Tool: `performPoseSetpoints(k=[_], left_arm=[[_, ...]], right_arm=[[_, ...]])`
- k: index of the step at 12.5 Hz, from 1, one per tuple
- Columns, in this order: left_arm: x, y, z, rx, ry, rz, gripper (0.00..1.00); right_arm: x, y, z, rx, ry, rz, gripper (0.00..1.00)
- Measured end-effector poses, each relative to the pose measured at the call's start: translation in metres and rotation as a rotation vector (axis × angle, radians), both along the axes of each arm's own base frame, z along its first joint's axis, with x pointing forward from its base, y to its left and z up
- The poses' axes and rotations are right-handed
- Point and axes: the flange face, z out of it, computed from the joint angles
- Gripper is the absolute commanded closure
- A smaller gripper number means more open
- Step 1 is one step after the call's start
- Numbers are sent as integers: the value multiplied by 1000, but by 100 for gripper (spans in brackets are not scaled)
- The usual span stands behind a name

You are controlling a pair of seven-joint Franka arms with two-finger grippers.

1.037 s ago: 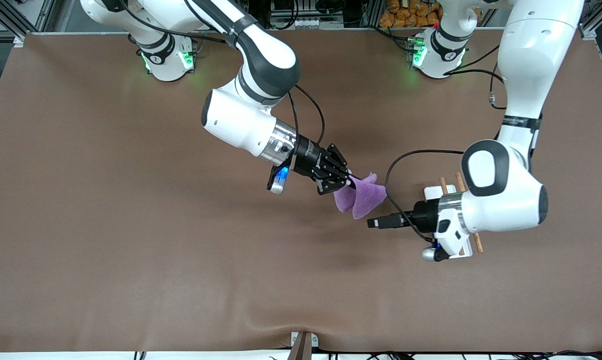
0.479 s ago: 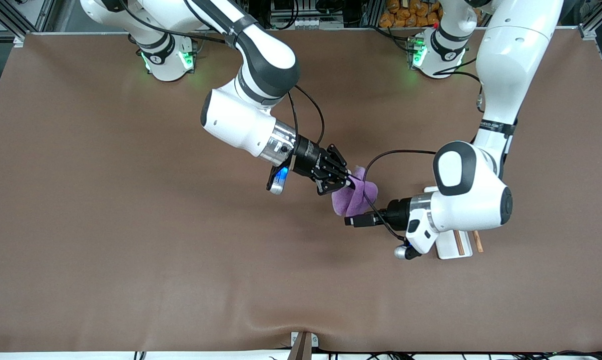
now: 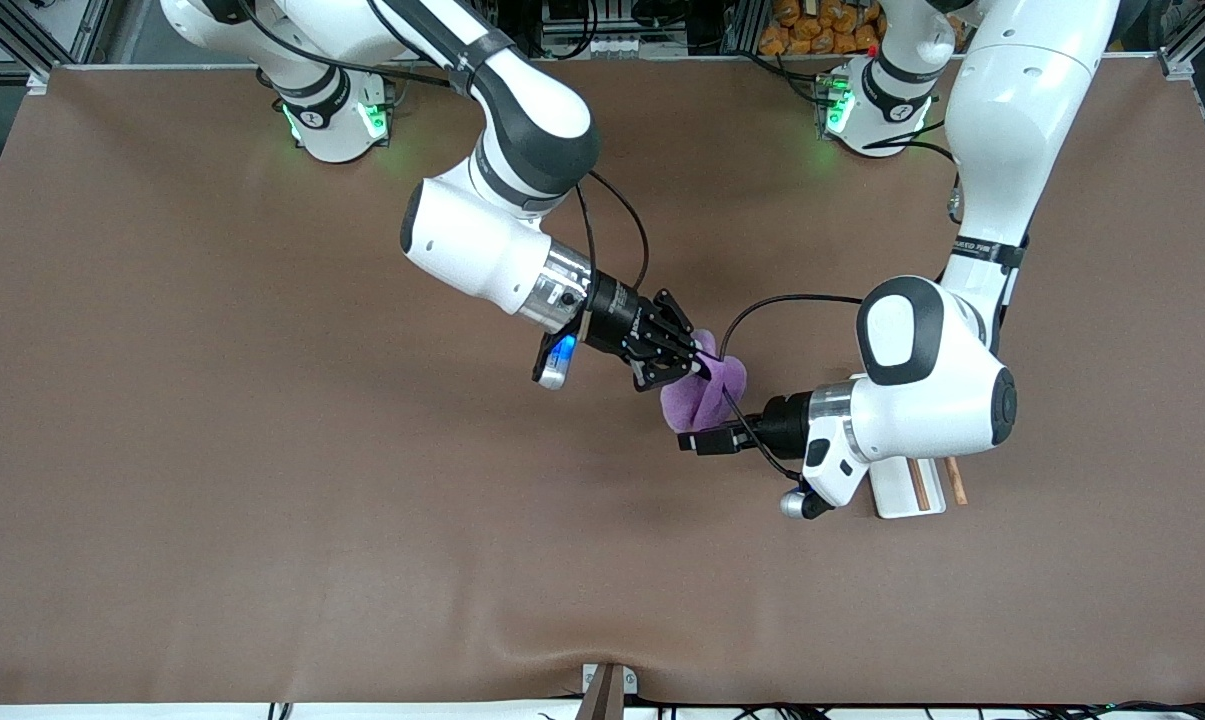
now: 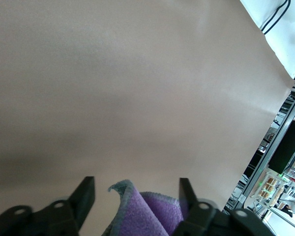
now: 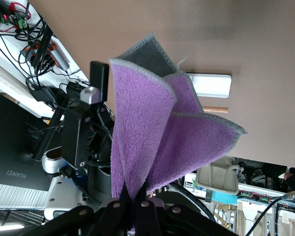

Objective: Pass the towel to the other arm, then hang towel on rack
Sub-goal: 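Close the left gripper on the towel and open the right gripper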

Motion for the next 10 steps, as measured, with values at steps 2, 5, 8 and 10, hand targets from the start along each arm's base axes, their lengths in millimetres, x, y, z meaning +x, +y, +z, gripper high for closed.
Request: performPoseSetpoints(k=[2,5,8,10], left_arm=[[1,1,1,0,-1,0,70],[-2,4,6,12,13,-30,100],[-4,9,12,25,21,-54,100],[-5,13,20,69,-8,-77,100]], right_arm=[[0,0,0,0,0,0,100],[0,0,1,1,-1,0,100],[0,0,1,1,-1,0,100],[0,0,1,1,-1,0,100]])
